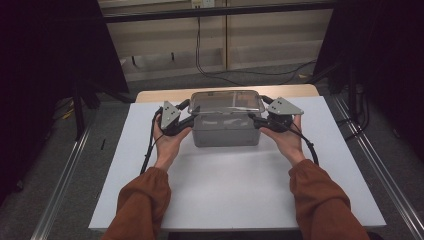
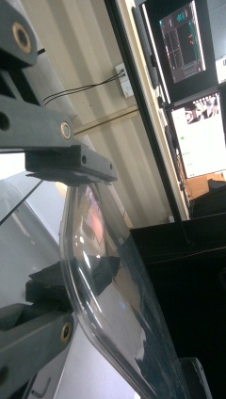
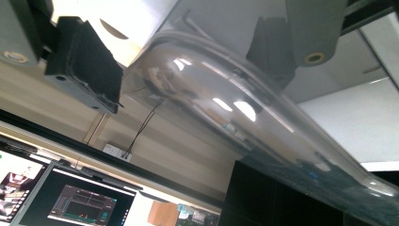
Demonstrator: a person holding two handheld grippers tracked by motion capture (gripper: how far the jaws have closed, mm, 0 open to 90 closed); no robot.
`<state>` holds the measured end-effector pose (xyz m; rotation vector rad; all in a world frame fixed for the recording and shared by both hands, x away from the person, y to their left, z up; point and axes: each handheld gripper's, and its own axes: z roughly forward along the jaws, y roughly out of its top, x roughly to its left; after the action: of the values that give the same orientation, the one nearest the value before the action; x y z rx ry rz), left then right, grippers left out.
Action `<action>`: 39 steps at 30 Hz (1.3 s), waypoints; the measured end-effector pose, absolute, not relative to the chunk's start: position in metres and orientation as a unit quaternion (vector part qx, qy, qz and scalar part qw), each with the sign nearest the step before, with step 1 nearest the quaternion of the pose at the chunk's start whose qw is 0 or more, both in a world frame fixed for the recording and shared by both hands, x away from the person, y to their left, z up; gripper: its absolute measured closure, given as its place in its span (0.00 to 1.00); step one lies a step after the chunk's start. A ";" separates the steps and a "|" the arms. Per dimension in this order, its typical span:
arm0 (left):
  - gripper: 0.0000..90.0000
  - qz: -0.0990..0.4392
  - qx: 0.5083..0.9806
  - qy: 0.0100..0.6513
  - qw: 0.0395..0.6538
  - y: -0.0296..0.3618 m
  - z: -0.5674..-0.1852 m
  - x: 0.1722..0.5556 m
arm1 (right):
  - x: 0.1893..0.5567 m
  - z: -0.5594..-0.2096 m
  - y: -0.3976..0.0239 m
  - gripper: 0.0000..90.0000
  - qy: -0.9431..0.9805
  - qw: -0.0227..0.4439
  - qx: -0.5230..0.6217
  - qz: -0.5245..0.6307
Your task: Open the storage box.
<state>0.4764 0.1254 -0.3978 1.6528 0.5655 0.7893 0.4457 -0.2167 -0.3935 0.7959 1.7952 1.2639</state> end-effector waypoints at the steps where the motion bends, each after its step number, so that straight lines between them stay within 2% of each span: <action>1: 0.58 0.338 0.705 0.241 0.575 0.125 -0.397 0.477 | 0.447 -0.391 -0.218 0.38 0.705 0.394 0.310 0.503; 3: 0.58 0.337 0.703 0.242 0.577 0.124 -0.397 0.478 | 0.448 -0.390 -0.219 0.39 0.703 0.394 0.308 0.506; 4: 0.58 0.340 0.703 0.241 0.576 0.124 -0.396 0.479 | 0.449 -0.386 -0.219 0.43 0.700 0.391 0.305 0.514; 12: 0.56 0.342 0.698 0.248 0.578 0.127 -0.394 0.483 | 0.452 -0.385 -0.219 0.53 0.694 0.388 0.299 0.527; 14: 0.53 0.345 0.694 0.251 0.580 0.128 -0.395 0.486 | 0.453 -0.384 -0.219 0.56 0.692 0.384 0.299 0.533; 20: 0.53 0.345 0.692 0.251 0.582 0.128 -0.394 0.491 | 0.457 -0.381 -0.219 0.56 0.695 0.383 0.297 0.531; 22: 0.46 0.353 0.696 0.246 0.574 0.127 -0.392 0.492 | 0.459 -0.380 -0.220 0.56 0.693 0.381 0.298 0.535; 39: 0.48 0.348 0.699 0.249 0.572 0.125 -0.386 0.508 | 0.470 -0.369 -0.222 0.56 0.684 0.373 0.306 0.548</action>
<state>0.5079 0.1248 -0.3860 1.6399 0.5850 0.8172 0.4697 -0.2220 -0.3690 0.7835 1.7520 1.4042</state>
